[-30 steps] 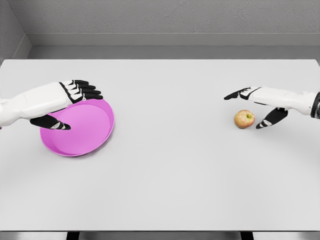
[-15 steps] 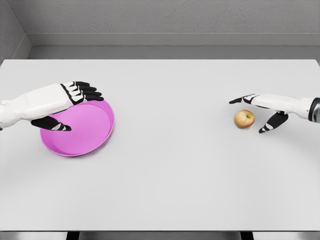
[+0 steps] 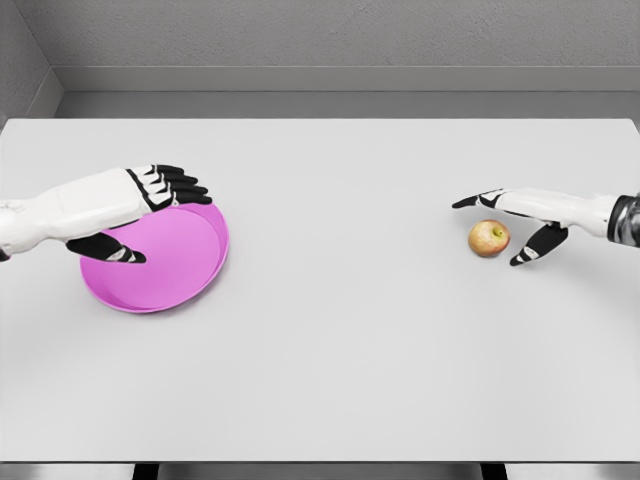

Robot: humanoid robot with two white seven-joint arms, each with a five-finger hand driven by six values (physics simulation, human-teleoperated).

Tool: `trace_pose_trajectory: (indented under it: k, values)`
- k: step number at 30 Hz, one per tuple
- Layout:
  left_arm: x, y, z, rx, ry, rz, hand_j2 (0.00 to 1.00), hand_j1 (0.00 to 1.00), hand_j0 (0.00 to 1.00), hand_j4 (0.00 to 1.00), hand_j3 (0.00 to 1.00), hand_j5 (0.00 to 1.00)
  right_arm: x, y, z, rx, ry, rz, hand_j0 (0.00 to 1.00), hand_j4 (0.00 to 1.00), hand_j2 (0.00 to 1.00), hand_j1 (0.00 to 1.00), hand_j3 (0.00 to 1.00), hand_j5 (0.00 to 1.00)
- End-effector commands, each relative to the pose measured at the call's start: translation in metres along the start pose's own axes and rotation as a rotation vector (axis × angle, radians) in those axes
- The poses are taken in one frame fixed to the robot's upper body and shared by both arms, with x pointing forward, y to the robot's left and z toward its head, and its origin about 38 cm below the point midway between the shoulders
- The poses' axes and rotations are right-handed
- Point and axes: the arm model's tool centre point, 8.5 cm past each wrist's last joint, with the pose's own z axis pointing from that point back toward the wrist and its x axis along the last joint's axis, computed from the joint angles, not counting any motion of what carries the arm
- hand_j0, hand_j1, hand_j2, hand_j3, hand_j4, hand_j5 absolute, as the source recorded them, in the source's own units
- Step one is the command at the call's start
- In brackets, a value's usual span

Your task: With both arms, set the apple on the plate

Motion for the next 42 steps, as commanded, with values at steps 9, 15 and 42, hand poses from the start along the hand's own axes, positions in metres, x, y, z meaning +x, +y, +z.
trace_pose_trajectory:
  k: [9,15,42]
  values:
    - [0.000,-0.001,0.000,-0.004,0.000,0.006,1.00,1.00,1.00,1.00,1.00,1.00,0.004,0.007,-0.008,0.039,-0.014,0.005,0.76,0.76,0.76,0.76,0.76,0.76]
    - [0.000,0.000,0.000,-0.003,0.000,0.006,1.00,1.00,1.00,1.00,1.00,1.00,0.009,0.007,-0.014,0.035,-0.030,0.002,0.52,0.52,0.52,0.52,0.52,0.52]
    - [0.000,0.000,0.000,-0.003,0.000,0.006,1.00,1.00,1.00,1.00,1.00,1.00,0.167,-0.002,-0.079,0.076,-0.517,0.147,1.00,1.00,1.00,1.00,1.00,1.00]
